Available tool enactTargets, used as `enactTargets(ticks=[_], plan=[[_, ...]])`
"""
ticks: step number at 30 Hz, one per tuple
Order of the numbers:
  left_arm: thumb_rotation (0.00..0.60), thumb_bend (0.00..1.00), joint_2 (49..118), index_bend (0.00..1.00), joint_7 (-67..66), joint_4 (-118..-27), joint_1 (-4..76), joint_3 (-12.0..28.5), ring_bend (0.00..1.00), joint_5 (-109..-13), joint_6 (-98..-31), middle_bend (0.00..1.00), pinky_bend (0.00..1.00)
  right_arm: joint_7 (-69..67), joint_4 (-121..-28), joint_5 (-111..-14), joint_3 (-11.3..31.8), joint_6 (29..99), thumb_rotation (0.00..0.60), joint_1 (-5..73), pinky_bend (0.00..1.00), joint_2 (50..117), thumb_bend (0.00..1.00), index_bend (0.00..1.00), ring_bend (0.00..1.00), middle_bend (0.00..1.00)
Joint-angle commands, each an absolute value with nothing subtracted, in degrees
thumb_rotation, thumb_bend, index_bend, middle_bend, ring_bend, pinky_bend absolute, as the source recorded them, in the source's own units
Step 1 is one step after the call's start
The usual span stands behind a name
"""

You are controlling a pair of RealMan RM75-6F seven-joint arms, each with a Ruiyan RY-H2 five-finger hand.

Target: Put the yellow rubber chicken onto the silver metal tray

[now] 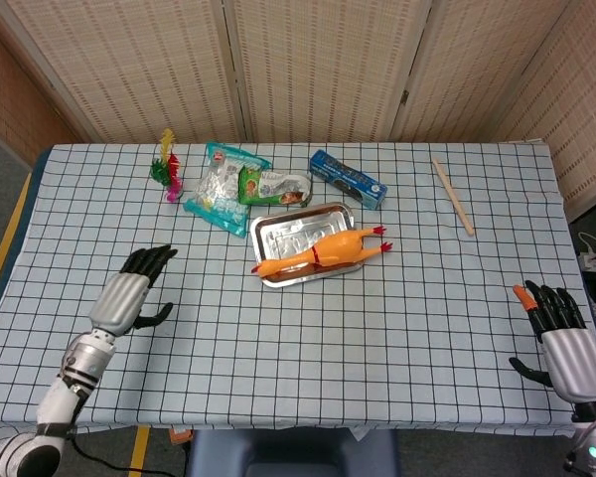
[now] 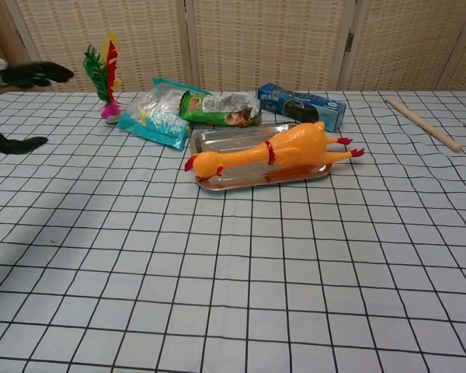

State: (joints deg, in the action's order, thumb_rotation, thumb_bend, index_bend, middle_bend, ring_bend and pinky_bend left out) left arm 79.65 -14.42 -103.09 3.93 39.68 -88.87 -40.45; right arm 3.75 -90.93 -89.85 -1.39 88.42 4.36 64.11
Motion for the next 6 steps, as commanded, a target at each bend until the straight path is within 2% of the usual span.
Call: enactTargets(ticks=[1, 6], plan=[[0.6, 0.4, 73.21, 0.0, 3.15, -88.87, -8.05, 24.37, 0.0, -109.1, -69.24, 0.0, 0.0, 5.86, -91.84, -90.43, -1.58, 91.14, 0.6, 2.2, 0.0, 66.25, 0.08, 0.0, 0.0, 0.0], [0.6, 0.41, 71.63, 0.0, 6.19, -86.78, -5.49, 21.31, 0.0, -108.52, -72.91, 0.0, 0.0, 5.81, -91.74, -90.96, -1.75, 90.23, 0.6, 2.16, 0.0, 66.45, 0.08, 0.0, 0.0, 0.0]])
